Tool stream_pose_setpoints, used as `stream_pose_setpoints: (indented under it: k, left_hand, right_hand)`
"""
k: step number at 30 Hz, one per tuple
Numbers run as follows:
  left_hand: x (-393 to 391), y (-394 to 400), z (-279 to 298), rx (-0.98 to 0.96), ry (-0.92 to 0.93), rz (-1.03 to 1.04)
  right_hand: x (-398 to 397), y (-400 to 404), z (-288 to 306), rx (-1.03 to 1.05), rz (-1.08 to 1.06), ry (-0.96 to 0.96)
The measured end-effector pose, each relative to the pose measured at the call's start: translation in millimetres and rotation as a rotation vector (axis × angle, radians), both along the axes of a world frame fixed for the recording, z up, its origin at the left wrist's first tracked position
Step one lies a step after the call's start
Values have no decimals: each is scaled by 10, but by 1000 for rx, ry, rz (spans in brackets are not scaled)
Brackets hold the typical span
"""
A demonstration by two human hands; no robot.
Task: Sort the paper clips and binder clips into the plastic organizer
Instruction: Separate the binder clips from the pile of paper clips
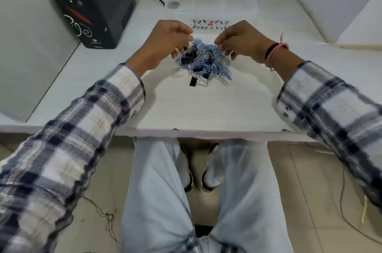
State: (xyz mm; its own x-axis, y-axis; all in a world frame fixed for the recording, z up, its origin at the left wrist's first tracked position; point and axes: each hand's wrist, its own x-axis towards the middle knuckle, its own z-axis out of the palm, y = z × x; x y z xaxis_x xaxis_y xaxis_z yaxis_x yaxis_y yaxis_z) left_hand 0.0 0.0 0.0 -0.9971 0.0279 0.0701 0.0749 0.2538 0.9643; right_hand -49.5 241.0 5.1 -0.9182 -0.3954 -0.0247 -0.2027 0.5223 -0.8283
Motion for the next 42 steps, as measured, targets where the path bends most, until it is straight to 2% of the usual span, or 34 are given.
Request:
stream_pose_setpoints:
  k: [4,11,16,25,35,42]
  left_hand:
    - [-214,-23,-91,-203,-31,-102]
    - [-344,-38,-204,-338,3,-212]
    - [-391,-52,-291,-277,31,-223]
    - [-411,-134,-363,-35,64,-167]
    - [-450,-110,-348,26,173,-147]
    - [-455,-141,-329,94,173,-69]
  right_hand:
    - [-220,22,46,263,132,38]
    - [-331,29,-45,235,212,4]
    - [-383,-7,-59,253,243,26]
    - [-373,5,-228,122,251,127]
    - [-304,-77,-269,242,279,284]
    - [-300,-105,-305,190,235,304]
